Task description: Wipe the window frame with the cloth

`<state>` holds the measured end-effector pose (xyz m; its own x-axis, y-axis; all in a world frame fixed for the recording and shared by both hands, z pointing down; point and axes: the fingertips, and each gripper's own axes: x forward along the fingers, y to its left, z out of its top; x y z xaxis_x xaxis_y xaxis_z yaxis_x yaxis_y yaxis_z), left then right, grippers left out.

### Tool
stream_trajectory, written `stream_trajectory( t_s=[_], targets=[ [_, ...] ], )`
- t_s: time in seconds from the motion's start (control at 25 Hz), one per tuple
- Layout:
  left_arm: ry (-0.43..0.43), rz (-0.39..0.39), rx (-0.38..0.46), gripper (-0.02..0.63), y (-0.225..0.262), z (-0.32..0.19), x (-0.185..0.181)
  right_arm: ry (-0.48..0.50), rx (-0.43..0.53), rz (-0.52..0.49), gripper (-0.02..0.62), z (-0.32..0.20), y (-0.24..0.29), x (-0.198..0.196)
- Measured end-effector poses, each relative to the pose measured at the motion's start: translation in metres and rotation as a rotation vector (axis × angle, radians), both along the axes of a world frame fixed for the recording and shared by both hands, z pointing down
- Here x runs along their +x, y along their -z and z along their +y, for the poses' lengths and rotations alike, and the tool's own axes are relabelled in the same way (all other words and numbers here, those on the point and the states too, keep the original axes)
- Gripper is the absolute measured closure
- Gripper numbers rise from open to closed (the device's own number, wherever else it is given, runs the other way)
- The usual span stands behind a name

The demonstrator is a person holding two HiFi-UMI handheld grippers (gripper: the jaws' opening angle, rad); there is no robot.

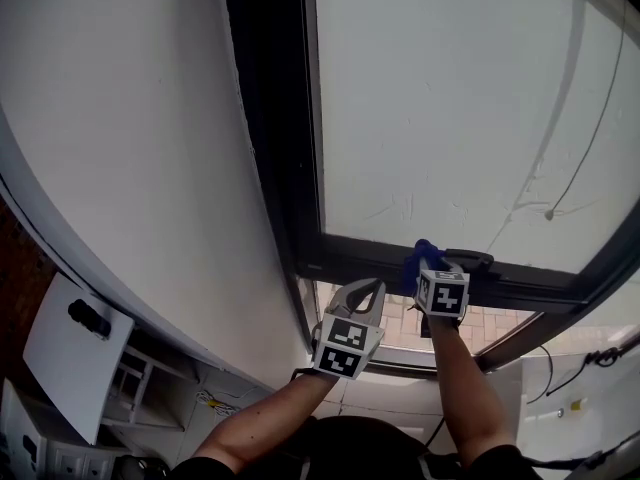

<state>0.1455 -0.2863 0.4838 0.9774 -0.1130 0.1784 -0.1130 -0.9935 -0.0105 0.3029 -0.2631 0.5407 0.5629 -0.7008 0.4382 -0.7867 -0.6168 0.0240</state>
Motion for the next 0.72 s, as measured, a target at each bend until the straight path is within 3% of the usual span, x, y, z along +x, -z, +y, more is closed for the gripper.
stream_trajectory(
  t_s=[0.72],
  targets=[
    [-0.039,0.001,-0.015,0.614,-0.002,0.019,0.005,-0.116,0.02,-0.012,0.491,0.05,-0.001,0.032]
  ],
)
